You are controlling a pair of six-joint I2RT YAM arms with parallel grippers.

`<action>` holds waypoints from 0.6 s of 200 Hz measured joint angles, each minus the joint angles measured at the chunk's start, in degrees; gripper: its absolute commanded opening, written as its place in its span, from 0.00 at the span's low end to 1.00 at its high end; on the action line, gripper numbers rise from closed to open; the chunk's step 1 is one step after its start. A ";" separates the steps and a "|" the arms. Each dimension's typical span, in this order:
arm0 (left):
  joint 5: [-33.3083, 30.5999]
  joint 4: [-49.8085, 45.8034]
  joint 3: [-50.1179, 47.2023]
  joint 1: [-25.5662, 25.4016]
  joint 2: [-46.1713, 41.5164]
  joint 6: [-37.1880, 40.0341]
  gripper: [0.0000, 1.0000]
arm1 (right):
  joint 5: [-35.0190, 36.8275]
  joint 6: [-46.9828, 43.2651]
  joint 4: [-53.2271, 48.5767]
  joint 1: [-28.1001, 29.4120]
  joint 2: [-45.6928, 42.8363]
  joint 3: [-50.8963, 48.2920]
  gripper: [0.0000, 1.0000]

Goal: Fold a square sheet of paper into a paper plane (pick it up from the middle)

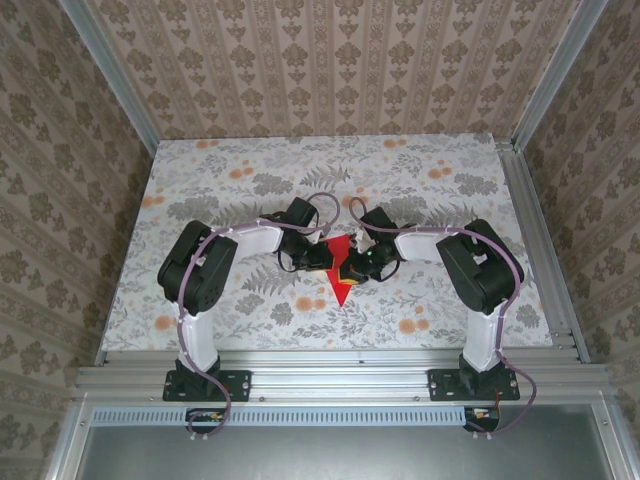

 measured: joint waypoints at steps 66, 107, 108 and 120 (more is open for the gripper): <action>0.26 0.04 0.00 0.04 0.11 0.02 0.16 | -0.26 -0.24 -0.26 0.31 0.13 0.57 0.23; 0.87 0.44 0.00 0.04 0.24 0.00 0.16 | -1.05 -0.26 -0.26 0.44 0.11 1.01 0.33; 0.90 0.44 0.00 0.04 0.24 0.00 0.16 | -1.05 -0.22 -0.26 0.44 0.11 1.01 0.33; 0.96 0.44 0.00 0.04 0.26 0.00 0.16 | -1.31 -0.37 -0.20 0.44 0.07 1.01 0.35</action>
